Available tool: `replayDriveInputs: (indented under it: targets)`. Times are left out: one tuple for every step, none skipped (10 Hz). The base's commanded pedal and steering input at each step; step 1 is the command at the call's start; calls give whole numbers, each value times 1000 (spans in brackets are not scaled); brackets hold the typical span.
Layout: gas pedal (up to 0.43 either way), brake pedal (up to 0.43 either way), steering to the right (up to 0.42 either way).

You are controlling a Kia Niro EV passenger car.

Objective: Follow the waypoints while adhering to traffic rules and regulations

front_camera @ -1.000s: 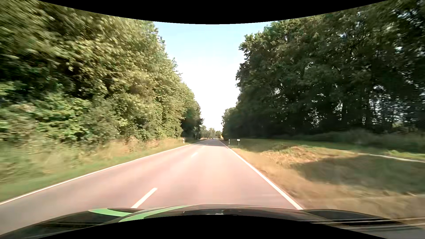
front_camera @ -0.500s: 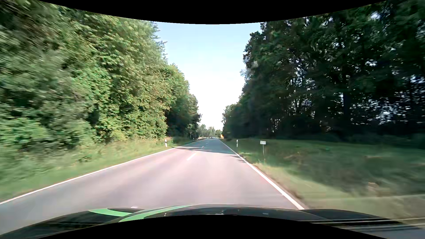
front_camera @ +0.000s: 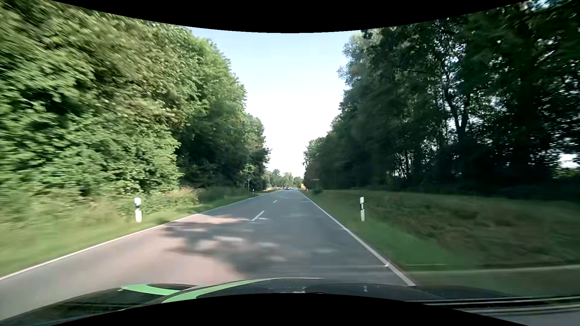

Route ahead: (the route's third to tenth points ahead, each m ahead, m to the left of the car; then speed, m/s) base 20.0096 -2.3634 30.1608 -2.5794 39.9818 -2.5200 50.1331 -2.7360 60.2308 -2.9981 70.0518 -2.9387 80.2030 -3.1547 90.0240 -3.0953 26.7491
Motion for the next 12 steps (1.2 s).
replayDriveInputs:
  targets:
    - [197,0,4]
    - [197,0,4]
    - [209,0,3]
    - [209,0,3]
    - [209,0,3]
    - [209,0,3]
    - [209,0,3]
    - [209,0,3]
    - [209,0,2]
    - [220,0,1]
    - [220,0,1]
    - [220,0,1]
